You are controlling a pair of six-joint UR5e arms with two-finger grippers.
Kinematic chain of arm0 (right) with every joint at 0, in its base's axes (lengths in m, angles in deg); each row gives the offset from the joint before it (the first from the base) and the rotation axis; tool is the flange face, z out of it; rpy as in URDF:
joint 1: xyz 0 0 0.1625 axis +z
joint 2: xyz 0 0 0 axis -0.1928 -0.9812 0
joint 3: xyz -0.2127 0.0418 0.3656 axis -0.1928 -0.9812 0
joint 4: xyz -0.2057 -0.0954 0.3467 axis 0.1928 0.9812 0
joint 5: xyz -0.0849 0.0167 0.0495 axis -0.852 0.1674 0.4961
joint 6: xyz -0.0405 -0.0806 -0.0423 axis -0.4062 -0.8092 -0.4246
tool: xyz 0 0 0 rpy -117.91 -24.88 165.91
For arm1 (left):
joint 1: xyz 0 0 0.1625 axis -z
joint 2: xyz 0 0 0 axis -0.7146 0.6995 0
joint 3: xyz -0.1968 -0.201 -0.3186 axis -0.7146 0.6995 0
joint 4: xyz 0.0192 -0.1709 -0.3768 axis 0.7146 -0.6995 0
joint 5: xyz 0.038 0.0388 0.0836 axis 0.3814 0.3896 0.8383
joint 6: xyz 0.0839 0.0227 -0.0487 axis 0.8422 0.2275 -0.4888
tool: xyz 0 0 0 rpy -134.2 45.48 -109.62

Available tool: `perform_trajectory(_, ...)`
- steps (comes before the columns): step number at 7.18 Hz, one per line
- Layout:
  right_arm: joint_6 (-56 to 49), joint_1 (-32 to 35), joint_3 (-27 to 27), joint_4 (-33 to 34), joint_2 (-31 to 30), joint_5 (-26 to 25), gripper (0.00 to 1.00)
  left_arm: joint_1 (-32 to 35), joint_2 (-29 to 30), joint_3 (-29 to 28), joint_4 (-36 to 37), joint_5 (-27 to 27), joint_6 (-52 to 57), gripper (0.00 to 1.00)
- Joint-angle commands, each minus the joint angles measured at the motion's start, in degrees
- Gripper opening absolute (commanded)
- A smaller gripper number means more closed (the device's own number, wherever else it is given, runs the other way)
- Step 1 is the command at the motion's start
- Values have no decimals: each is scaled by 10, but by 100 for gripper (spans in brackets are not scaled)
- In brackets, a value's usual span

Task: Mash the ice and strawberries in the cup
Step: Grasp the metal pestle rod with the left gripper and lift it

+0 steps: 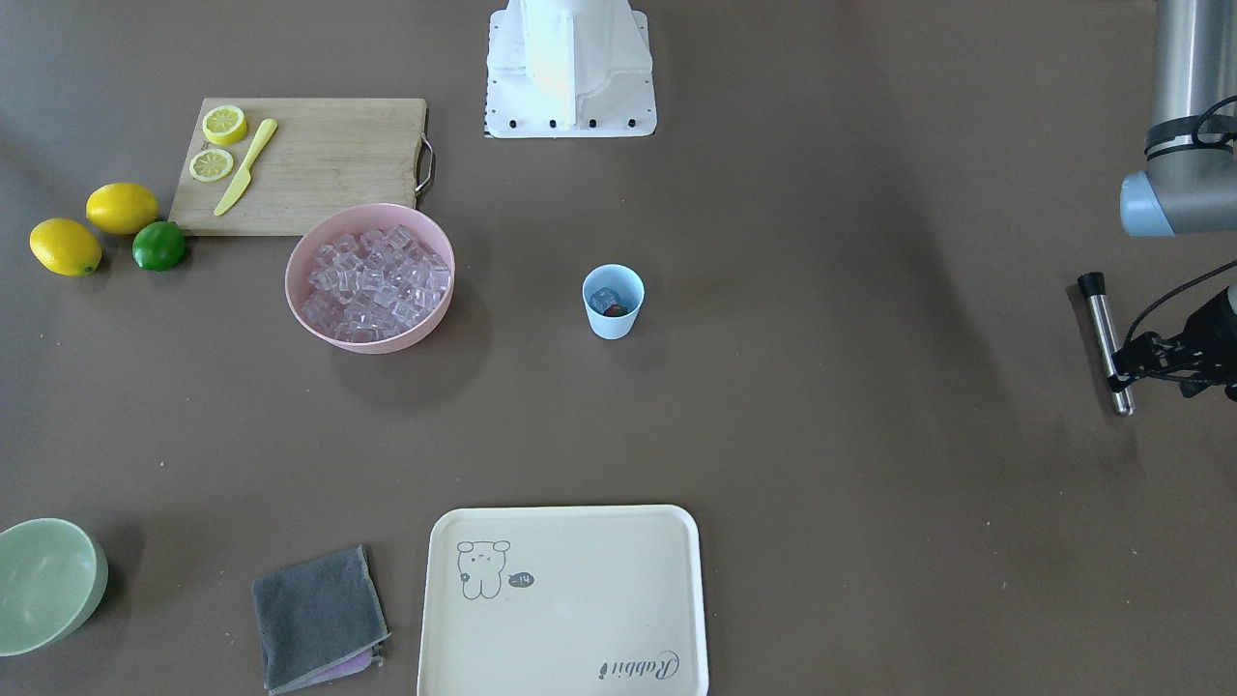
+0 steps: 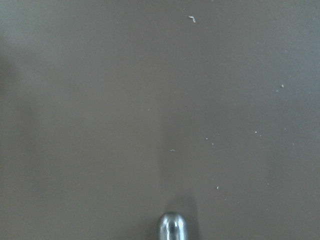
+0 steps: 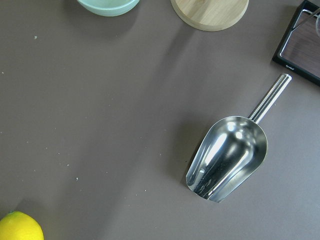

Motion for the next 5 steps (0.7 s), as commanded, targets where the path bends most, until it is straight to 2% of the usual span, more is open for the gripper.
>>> perform_trajectory(1, 0, 0, -1, 8, 3, 0, 99, -31, -17, -2, -40, 27, -22, 98)
perform_trajectory(3, -1, 1, -1, 8, 2, 2, 99, -43, -33, -1, -64, 36, -31, 95)
perform_trajectory(4, -1, 1, 0, 8, 2, 2, 99, -45, -39, -1, -74, 36, -38, 78)
perform_trajectory(5, -1, 1, -2, 8, 4, 2, 99, -46, -40, 0, -75, 36, -38, 26)
